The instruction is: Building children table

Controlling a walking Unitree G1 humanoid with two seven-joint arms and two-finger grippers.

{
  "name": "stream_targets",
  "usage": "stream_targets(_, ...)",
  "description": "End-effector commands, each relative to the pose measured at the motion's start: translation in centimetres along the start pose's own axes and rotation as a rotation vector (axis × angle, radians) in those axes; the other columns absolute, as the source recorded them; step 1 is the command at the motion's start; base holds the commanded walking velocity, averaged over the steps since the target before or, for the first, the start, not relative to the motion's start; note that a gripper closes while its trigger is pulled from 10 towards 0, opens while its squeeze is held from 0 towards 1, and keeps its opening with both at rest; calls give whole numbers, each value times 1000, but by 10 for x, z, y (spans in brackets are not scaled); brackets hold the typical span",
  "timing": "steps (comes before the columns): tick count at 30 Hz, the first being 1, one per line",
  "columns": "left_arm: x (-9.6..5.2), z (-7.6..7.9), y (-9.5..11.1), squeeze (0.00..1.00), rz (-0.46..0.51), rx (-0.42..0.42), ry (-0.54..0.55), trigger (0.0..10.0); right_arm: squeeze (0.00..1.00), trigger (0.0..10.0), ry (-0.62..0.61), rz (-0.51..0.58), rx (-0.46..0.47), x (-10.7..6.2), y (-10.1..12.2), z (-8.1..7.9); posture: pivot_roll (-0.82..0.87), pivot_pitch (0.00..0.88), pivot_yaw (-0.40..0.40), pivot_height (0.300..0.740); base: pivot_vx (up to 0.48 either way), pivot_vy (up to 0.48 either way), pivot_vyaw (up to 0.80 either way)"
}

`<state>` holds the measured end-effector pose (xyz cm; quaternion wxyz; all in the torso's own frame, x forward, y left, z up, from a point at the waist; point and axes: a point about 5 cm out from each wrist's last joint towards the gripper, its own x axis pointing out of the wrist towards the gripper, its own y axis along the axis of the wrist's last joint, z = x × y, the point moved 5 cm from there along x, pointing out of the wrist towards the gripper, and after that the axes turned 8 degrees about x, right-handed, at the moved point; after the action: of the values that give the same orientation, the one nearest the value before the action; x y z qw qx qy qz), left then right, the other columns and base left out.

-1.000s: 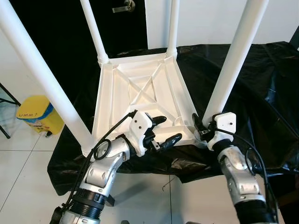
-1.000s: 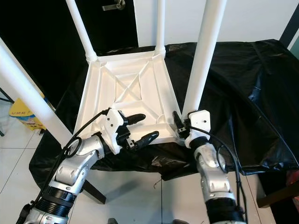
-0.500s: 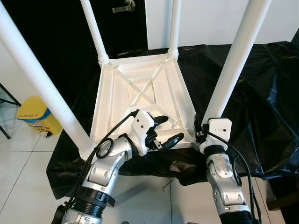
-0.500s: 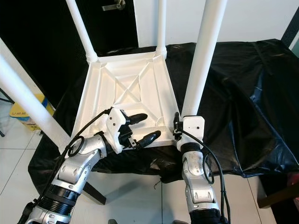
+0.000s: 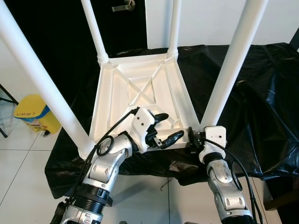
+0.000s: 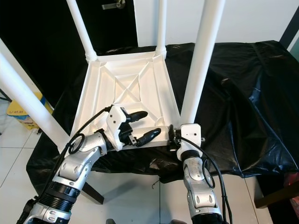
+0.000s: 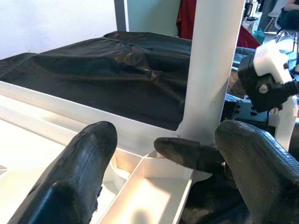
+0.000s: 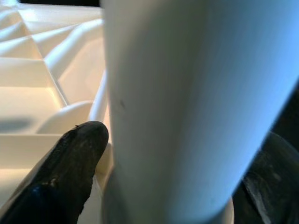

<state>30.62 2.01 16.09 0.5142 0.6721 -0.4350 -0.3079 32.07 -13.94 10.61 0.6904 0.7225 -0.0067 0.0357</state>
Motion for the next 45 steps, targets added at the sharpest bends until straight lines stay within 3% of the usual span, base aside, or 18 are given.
stream_targets(1, -3, -9, -3, 0, -16, 10, 68, 10000, 1000, 10000, 28, 15, 9, 0, 3, -4, -108, 15, 2, 740, 0, 0, 0)
stream_targets(5, -3, -9, -3, 0, -16, 12, 70, 10000, 1000, 10000, 40, 19, 4, 0, 4, -2, -107, 13, 0, 740, 0, 0, 0)
stream_targets(14, 0, -7, -3, 0, -8, 10, 72, 10000, 1000, 10000, 247, -19, -21, 4, 4, 22, -113, 0, 0, 740, 0, 0, 0)
stream_targets(15, 0, -7, -3, 0, -9, 10, 68, 10000, 376, 10000, 287, -26, -17, 6, 6, 23, -113, 0, 4, 740, 0, 0, 0)
stream_targets(16, 0, -7, -3, 0, -9, 10, 68, 10000, 376, 10000, 287, -26, -17, 6, 6, 23, -113, 0, 4, 740, 0, 0, 0)
stream_targets(17, 0, -5, -4, 0, -11, 9, 61, 10000, 0, 10000, 338, -28, -17, 8, 8, 22, -114, 0, 8, 740, 0, 0, 0)
stream_targets(24, 1, -4, -3, 0, -13, 14, 40, 10000, 0, 10000, 591, -78, -72, 17, 10, 7, -111, 0, 19, 740, 0, 0, 0)
stream_targets(28, 2, -4, -2, 0, -12, 15, 39, 10000, 0, 10000, 614, -84, -86, 19, 9, 5, -108, 0, 18, 740, 0, 0, 0)
stream_targets(29, 2, -4, -2, 0, -11, 17, 38, 10000, 0, 6353, 622, -86, -100, 21, 9, 4, -107, 0, 19, 740, 0, 0, 0)
stream_targets(31, 2, -5, -1, 0, -11, 18, 40, 10000, 0, 6353, 630, -92, -112, 22, 7, 4, -105, 1, 18, 740, 0, 0, 0)
stream_targets(32, 2, -6, -1, 0, -11, 19, 42, 10000, 0, 0, 634, -97, -117, 23, 5, 4, -102, 2, 18, 740, 0, 0, 0)
stream_targets(45, -3, -9, -2, 0, -15, 16, 59, 10000, 0, 0, 585, -113, -93, 16, -2, 16, -118, 21, 36, 740, 0, 0, 0)
